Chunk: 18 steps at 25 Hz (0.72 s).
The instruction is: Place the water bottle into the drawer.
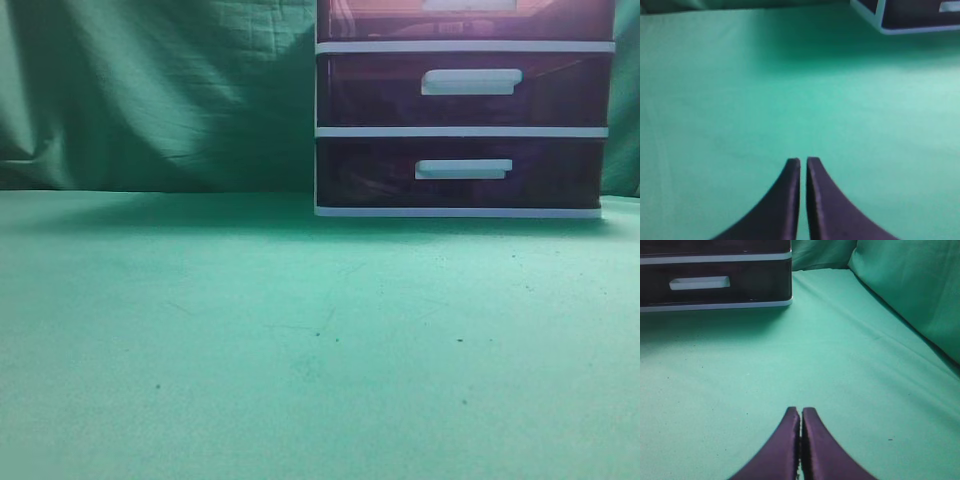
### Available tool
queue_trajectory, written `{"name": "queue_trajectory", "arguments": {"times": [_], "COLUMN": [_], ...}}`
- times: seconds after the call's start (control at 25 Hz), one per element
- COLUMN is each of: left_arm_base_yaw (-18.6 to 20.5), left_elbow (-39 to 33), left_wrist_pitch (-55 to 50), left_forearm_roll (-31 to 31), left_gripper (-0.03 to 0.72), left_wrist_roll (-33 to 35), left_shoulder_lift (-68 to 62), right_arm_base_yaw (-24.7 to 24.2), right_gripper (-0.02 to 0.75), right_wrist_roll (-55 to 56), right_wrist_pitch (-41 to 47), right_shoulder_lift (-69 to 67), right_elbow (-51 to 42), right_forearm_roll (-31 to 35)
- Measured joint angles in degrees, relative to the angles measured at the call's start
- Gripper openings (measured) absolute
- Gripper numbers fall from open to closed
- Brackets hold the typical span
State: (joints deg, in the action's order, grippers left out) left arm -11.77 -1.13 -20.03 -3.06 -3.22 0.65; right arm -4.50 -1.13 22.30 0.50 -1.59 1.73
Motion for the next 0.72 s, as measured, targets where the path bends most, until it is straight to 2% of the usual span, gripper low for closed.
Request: {"name": "queue_trajectory", "arguments": {"times": [0.72], "left_arm_base_yaw": [0.0], "left_elbow": [-0.1], "left_wrist_pitch": [-0.1], "left_forearm_roll": [-0.1], "left_gripper": [0.0], "left_wrist_roll": [1.7], "left_shoulder_lift": [0.0], "right_arm_base_yaw": [0.0], "right_gripper": [0.0], "right_wrist_roll": [-0.1], "right_wrist_pitch": [0.0], "right_shoulder_lift": [0.0], "right_elbow": [0.0], "right_forearm_roll": [0.0]}}
